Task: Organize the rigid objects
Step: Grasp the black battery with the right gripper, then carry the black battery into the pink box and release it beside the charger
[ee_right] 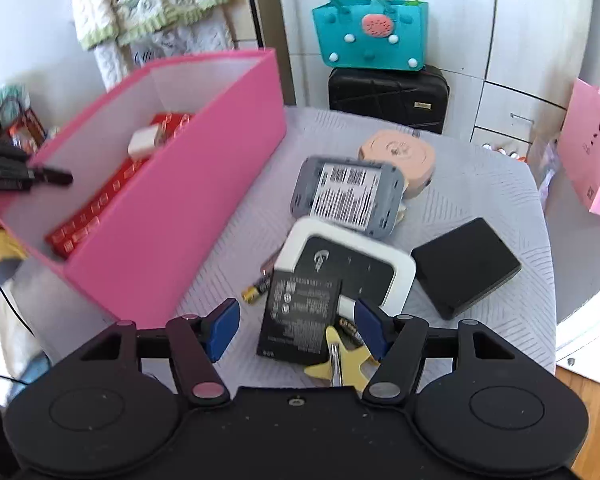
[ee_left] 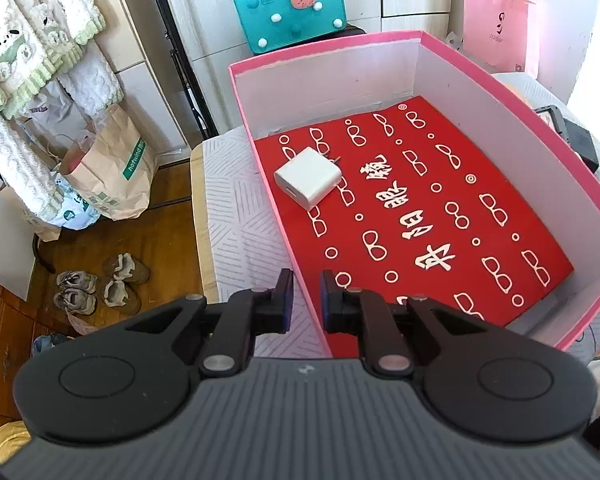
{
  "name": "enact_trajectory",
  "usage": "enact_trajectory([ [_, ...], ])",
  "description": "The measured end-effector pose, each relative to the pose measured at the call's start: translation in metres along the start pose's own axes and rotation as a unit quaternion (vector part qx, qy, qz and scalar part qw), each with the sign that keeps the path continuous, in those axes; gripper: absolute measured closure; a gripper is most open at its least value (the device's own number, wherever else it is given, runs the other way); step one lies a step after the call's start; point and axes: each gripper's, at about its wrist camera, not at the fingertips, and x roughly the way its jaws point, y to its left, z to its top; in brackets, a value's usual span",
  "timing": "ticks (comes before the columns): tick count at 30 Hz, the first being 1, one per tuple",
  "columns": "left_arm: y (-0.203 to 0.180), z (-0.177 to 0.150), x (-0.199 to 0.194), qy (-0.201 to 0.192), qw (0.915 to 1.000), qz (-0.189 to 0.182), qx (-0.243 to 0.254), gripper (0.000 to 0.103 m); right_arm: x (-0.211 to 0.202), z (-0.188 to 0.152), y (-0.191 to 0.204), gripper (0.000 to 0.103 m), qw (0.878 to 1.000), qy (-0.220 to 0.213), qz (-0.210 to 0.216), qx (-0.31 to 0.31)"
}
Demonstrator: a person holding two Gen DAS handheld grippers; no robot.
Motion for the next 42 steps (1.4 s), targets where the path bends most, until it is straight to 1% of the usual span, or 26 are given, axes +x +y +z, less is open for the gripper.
enact_trajectory([
  [5,0.001,-0.003,-0.004,0.011,0.9999,-0.006,-0.006,0.091,0.011,-0.006,0.01,0.033,0.999,-0.001,-0.007,-0.034],
  [8,-0.003,-0.005,-0.007,0.009,1.0,-0.001,0.001,0.091,0.017,-0.008,0.016,0.031,0.998,-0.005,-0.008,-0.055],
  [10,-0.005,-0.005,-0.008,0.01,0.9999,0.001,0.009,0.091,0.023,-0.01,0.019,0.031,0.998,-0.001,-0.017,-0.066],
  [12,-0.003,-0.005,-0.009,0.013,0.9999,-0.004,0.004,0.091,0.029,-0.011,0.018,0.031,0.998,0.003,-0.028,-0.064],
  [14,0.0,-0.004,-0.009,0.018,0.9998,-0.011,-0.003,0.091,0.034,-0.011,0.016,0.034,0.998,0.004,-0.035,-0.059],
  [15,0.001,-0.003,-0.009,0.019,0.9997,-0.013,-0.004,0.091,0.035,-0.012,0.017,0.044,0.997,-0.001,-0.043,-0.064],
  [17,0.0,-0.003,-0.01,0.02,0.9997,-0.011,-0.002,0.091,0.034,-0.012,0.021,0.046,0.995,-0.002,-0.05,-0.082],
  [21,0.0,-0.004,-0.01,0.017,0.9998,-0.008,0.0,0.091,0.034,-0.009,0.023,0.047,0.995,-0.001,-0.037,-0.089],
  [26,-0.003,-0.005,-0.009,0.016,0.9999,-0.005,-0.001,0.091,0.035,-0.013,0.031,0.045,0.993,-0.004,-0.051,-0.106],
  [28,-0.003,-0.006,-0.009,0.015,0.9999,-0.004,-0.001,0.091,0.035,-0.014,0.033,0.047,0.992,-0.009,-0.056,-0.111],
  [35,-0.002,-0.006,-0.009,0.015,0.9998,-0.008,-0.008,0.091,0.03,-0.009,0.033,0.048,0.995,0.002,-0.034,-0.099],
  [42,0.0,-0.006,-0.01,0.013,0.9998,-0.01,-0.007,0.091,0.018,0.006,0.038,0.048,0.995,-0.02,-0.02,-0.101],
])
